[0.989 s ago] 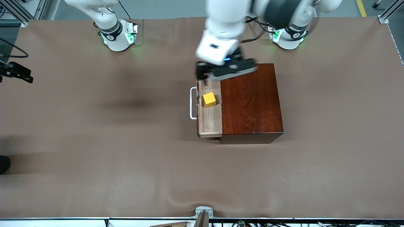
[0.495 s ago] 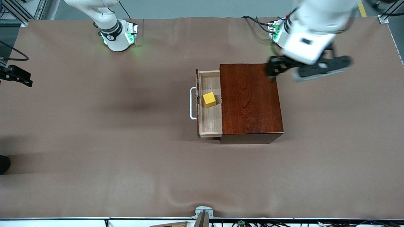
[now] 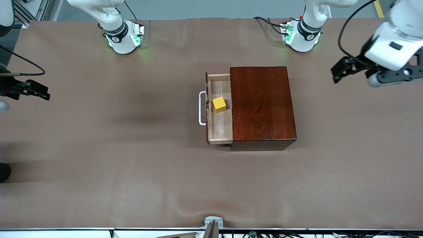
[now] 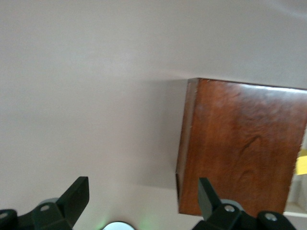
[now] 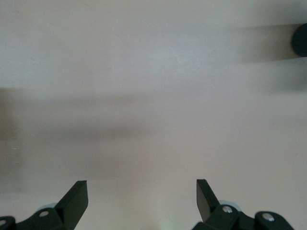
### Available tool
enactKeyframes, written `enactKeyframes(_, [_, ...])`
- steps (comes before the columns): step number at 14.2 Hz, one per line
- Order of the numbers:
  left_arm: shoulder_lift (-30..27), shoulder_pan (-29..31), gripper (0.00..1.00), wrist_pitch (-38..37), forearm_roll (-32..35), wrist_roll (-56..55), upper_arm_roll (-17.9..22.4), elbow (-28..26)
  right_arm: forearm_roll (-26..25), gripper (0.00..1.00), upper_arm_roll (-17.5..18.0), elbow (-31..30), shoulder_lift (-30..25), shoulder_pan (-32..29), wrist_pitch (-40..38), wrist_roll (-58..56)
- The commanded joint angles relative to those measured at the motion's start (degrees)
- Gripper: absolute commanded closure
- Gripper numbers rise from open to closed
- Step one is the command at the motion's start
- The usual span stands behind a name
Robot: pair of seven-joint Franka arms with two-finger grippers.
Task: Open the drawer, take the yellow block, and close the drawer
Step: 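Move the right gripper over the open drawer toward the yellow cube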
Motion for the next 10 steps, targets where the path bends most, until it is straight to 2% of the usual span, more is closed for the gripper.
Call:
enactKeyframes(1, [-7.65, 5.37, 0.0, 4.33, 0.8, 5.96, -2.76, -11.24, 1.91, 0.0, -0.18, 3.44, 2.47, 0.25, -0.79, 1.62])
enactKeyframes(3, [-12.84, 8.64, 0.0, 8.73, 0.8, 9.32, -4.52, -18.72, 2.44, 0.0, 0.08, 3.35, 2.56, 0.86, -0.88, 12.72])
enactKeyframes(4, [-13.99, 8.65, 0.0, 9.09, 0.8, 9.42, -4.96, -20.23, 2.44, 0.0, 0.08, 3.35, 2.65, 2.34, -0.88, 18.35])
enactKeyframes(7, [-14.44, 8.47, 0.0, 8.04, 0.8, 9.77, -5.4, -19.63, 2.53, 0.0, 0.08, 2.91, 3.35, 6.3, -1.23, 29.01])
enactKeyframes(10, [-14.1, 8.65, 0.0, 7.96, 0.71, 12.23, -5.14, -19.1, 7.08, 0.0, 0.08, 2.91, 4.93, 8.51, -1.23, 41.05])
